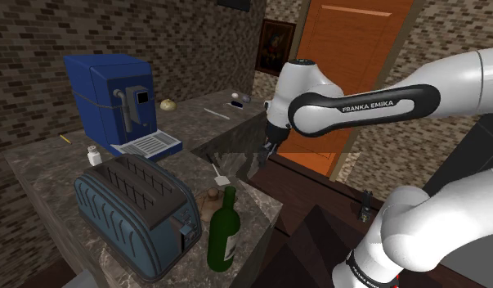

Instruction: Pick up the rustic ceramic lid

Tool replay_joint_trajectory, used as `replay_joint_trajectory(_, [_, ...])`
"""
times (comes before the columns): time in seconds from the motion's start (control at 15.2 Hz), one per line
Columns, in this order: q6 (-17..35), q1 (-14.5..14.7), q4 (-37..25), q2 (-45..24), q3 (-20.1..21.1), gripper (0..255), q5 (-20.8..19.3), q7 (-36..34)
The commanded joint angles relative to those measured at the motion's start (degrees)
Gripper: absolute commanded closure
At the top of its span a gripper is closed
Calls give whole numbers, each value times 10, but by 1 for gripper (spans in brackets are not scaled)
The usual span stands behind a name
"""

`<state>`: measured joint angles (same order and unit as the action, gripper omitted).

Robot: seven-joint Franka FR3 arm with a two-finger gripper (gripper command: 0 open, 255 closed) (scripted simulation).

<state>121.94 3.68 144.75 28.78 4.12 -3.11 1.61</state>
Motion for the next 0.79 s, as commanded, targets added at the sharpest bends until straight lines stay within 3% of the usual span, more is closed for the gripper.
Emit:
replay_joint_trajectory(0.0, [47, 2, -2, -40, 4, 0, -1, -2])
replay_joint_trajectory(0.73, [262, 9, -54, -272, 35, 0, -39, -45])
